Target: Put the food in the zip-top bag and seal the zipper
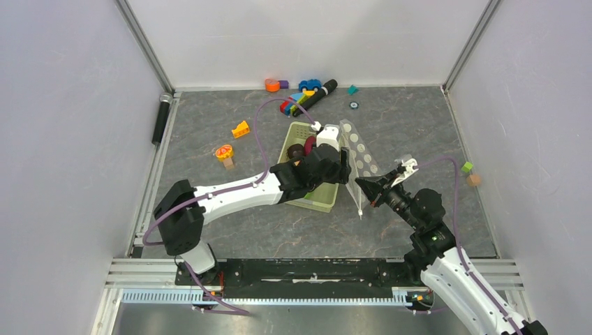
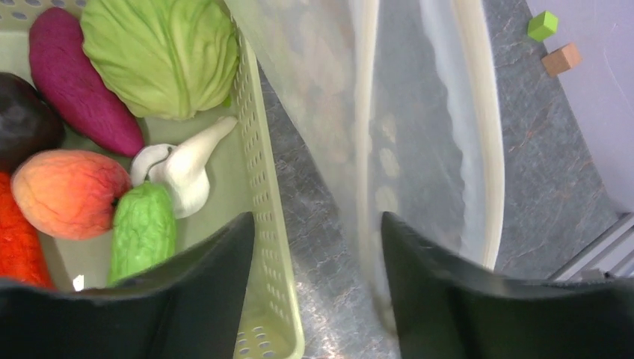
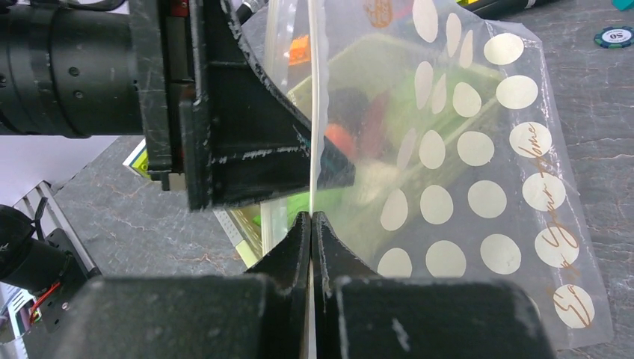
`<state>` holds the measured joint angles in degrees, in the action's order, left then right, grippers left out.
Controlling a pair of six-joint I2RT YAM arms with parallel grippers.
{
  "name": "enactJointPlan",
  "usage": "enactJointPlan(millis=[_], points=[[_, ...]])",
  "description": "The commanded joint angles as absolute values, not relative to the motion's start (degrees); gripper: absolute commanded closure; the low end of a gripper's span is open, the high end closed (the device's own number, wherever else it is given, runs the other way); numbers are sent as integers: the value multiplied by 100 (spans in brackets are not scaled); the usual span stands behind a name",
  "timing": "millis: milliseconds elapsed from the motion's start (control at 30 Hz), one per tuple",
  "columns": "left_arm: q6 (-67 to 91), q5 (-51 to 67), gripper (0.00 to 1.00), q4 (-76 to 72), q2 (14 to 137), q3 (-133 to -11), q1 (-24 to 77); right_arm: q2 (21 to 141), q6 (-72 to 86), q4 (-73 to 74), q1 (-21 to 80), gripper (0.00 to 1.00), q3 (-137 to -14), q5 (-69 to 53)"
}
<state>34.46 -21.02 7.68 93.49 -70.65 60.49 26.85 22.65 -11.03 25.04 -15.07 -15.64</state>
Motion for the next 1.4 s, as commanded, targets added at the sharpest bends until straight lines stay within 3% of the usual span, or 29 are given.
enactJointPlan(millis=[0, 67, 100, 200, 400, 500, 733, 1033, 1200, 1367], points=[[3688, -2203, 50, 699, 9524, -7420, 6049, 2600, 2124, -991, 2513, 100, -1622, -1462], [3608, -2051, 90, 677, 9600, -7465, 6055, 2634, 2075, -780, 2506, 100, -1673, -1207], [3611, -2004, 98, 700, 9625, -7486, 6054, 2665, 2044, -672, 2512, 100, -1695, -1075], [3609, -1759, 98, 703, 9587, -7444, 6055, 2817, 1991, -488, 2510, 97, -1802, -794], [4035, -1650, 98, 945, 9375, -7369, 6059, 3079, 1997, -622, 2514, 74, -1919, -756], [4163, -1329, 98, 971, 9364, -7404, 6056, 3281, 2042, -756, 2511, 56, -2002, -822], [4228, -1265, 98, 1114, 9315, -7578, 6080, 3711, 2045, -946, 2615, 41, -2187, -747], [4019, -1203, 98, 1215, 9217, -7906, 6110, 4480, 1998, 225, 3194, 51, -3030, 1350], [3683, -1914, 98, 1740, 9067, -8305, 6113, 4811, 1878, 1341, 3302, 81, -4133, 2637], [3678, -2478, 98, 2250, 8888, -8345, 6109, 5237, 1857, 3049, 3305, 87, -5499, 4400]])
